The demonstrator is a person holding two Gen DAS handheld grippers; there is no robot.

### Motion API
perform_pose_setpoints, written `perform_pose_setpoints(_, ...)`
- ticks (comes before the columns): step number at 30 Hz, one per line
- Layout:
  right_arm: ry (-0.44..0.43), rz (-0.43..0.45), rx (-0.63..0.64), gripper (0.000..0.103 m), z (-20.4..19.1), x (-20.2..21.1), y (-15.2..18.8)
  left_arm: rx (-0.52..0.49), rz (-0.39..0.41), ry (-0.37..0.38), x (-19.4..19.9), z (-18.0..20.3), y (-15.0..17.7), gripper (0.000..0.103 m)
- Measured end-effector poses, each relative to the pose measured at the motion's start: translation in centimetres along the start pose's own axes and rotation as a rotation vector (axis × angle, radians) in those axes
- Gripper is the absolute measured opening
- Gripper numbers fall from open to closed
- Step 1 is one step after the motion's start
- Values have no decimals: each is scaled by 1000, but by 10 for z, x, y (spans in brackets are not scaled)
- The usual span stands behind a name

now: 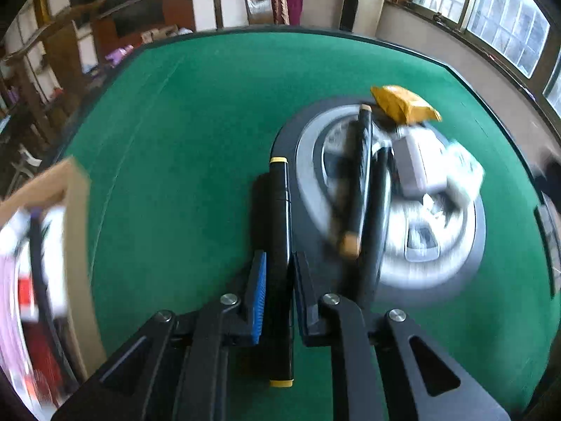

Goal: Organize objects
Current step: 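Grasp a black marker with the left gripper while the right grasps the blue cartoon tissue pack, then carry the black marker and tissue pack toward the cardboard tray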

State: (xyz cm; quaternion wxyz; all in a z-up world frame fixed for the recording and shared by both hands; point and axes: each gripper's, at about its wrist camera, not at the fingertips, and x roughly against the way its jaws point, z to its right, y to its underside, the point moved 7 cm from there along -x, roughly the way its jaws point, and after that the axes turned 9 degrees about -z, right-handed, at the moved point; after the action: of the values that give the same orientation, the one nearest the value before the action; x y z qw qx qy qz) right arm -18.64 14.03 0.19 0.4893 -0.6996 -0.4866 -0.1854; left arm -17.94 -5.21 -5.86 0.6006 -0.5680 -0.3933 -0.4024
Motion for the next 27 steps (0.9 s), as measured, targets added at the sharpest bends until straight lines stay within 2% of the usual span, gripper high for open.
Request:
perform_pose_setpoints(4,27,-97,38,59,5,-48,-22,-1,39,1,9,4,22,14)
perform_pose_setpoints(7,68,-99,81,59,1,-66,-36,-2,63,7,10,2,22,14)
perform_pose_setpoints(9,58,-89,51,59,7,-71,-47,-11,70,1,11,3,20,14)
perform_pose_setpoints(12,32,-129,61,59,12,-84,-55,-18,78,3,11,0,20,14)
perform_pose_setpoints(14,-38,-172,64,59,11,-88,-51,-24,81,4,11,0,20,14)
perform_pose_setpoints(16,-80,-214,92,60,8,-85,-41,-25,80,10,11,-1,19,14)
perform_pose_setpoints(18,-120,-304,144,60,-1,-82,-22,-21,82,16,12,-1,20,14)
perform_pose_setpoints(20,-144,-420,232,63,-14,-70,13,-26,83,14,13,-1,21,14)
perform_pose_setpoints(22,-158,-489,353,63,-31,-53,47,-17,83,22,13,-2,21,14)
perform_pose_setpoints(24,-92,-430,446,66,-41,-31,64,-16,82,24,14,-2,21,14)
perform_pose_setpoints(25,-31,-399,507,66,-46,-21,73,-15,82,24,13,-2,21,14)
perform_pose_setpoints(27,12,-339,613,70,-59,-7,85,-23,84,13,13,0,22,14)
